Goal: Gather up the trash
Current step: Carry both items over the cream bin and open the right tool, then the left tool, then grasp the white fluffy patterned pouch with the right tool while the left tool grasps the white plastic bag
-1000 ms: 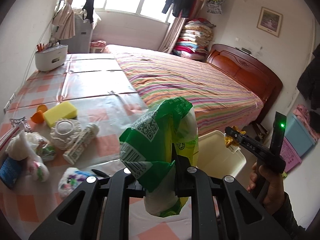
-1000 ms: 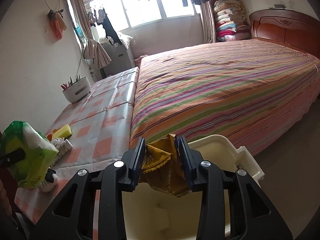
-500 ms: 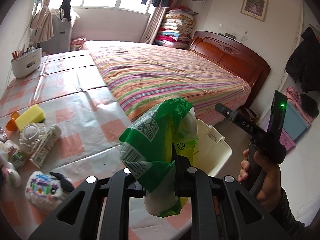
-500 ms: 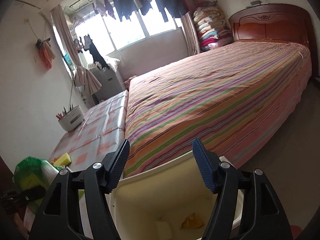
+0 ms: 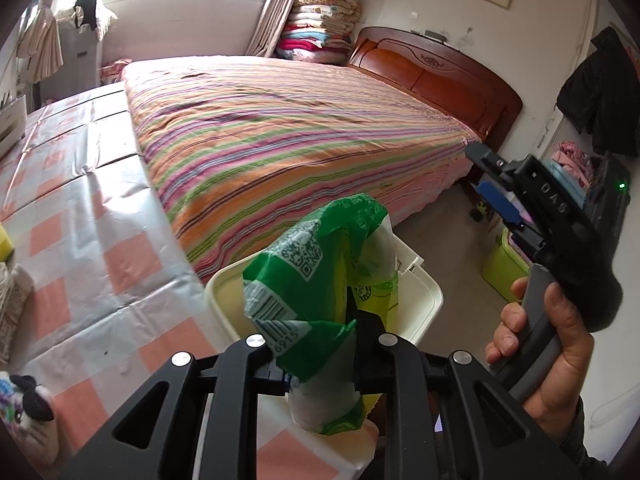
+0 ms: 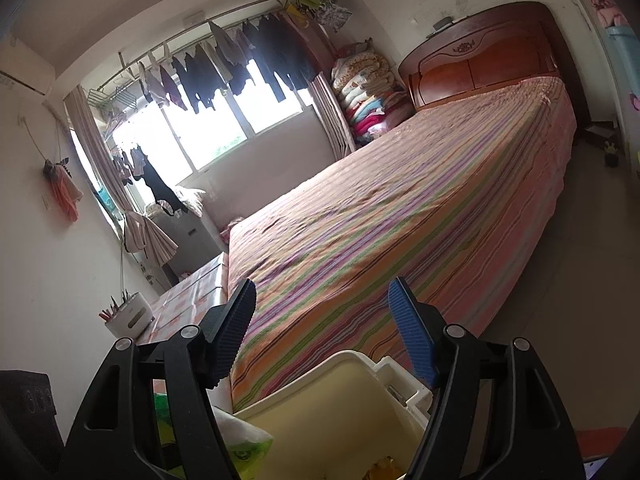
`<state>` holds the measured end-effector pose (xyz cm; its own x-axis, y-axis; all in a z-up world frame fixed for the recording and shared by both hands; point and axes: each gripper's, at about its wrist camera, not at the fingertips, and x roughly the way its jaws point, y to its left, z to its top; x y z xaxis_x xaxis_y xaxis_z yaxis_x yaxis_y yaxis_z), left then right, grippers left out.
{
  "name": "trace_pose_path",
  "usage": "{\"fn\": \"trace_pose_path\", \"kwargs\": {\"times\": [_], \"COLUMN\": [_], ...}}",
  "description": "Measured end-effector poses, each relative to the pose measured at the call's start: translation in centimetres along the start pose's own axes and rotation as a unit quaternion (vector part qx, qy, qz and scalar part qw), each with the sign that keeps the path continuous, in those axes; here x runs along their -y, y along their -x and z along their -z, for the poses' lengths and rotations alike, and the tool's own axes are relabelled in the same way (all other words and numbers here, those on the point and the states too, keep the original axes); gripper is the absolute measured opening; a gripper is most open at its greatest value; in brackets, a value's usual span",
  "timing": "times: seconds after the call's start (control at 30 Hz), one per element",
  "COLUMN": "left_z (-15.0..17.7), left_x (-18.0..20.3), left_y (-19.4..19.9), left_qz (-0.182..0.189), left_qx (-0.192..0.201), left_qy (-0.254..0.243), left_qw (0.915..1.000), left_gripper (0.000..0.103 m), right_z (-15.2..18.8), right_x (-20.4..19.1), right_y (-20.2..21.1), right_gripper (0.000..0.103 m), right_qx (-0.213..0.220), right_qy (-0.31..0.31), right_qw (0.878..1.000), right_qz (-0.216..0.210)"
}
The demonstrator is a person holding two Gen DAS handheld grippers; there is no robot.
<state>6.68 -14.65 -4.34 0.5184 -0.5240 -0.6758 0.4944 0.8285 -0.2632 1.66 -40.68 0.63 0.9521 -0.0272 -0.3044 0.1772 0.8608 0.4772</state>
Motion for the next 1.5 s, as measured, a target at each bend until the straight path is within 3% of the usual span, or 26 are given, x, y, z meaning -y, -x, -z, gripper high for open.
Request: {"fn": "trace_pose_path", "kwargs": {"times": [0.03,0.1,0.2,0.27,0.47,0.67,0.9,1.03,1.27,1.5], "left_z": [-0.1,-0.3,-0.4,-0.3,0.6,3.4,7.5,9.5,12.2,15.7], "left_x": [0.3,0.6,0.8,0.7,-1.6,-6.0,-9.7,-10.8,-12.7,-16.4], "left_y": [-0.5,-1.1,-1.2,-0.8,3.3,9.3,16.6,20.7,25.5,31.2], "left_qz": [0.002,0.002,0.0,-0.006,-0.026,-0.078,-0.151,-0.173,-0.185,-0.24], "left_qx": [-0.003,-0.003,0.014,0.02,0.066,0.101,0.125,0.149,0.175,0.202], "left_qy": [-0.003,-0.003,0.005,0.008,0.032,0.094,0.18,0.218,0.255,0.286], "left_qw": [1.0,1.0,0.9999,0.9998,0.9969,0.9874,0.964,0.9489,0.9328,0.9055], "left_gripper": [0.024,0.049,0.075,0.078,0.079,0.08,0.08,0.08,0.08,0.08], "right_z": [0.0,0.0,-0.1,0.0,0.6,2.4,5.5,7.2,10.0,13.2], "right_x": [0.0,0.3,0.0,-0.5,-3.0,-8.8,-16.9,-20.5,-22.8,-24.4], "right_y": [0.0,0.3,0.4,0.4,0.1,-0.6,-1.7,-2.1,-2.5,-2.1], "right_gripper": [0.068,0.068,0.068,0.068,0.071,0.076,0.077,0.077,0.08,0.083], "right_qx": [0.001,0.004,0.006,0.008,0.0,-0.032,-0.069,-0.095,-0.147,-0.204], "right_qy": [0.0,0.0,0.005,0.007,0.03,0.048,0.051,0.072,0.095,0.162], "right_qw": [1.0,1.0,1.0,1.0,0.999,0.992,0.976,0.963,0.947,0.914], "right_qz": [-0.001,-0.002,-0.004,-0.01,-0.043,-0.115,-0.202,-0.241,-0.268,-0.31]}}
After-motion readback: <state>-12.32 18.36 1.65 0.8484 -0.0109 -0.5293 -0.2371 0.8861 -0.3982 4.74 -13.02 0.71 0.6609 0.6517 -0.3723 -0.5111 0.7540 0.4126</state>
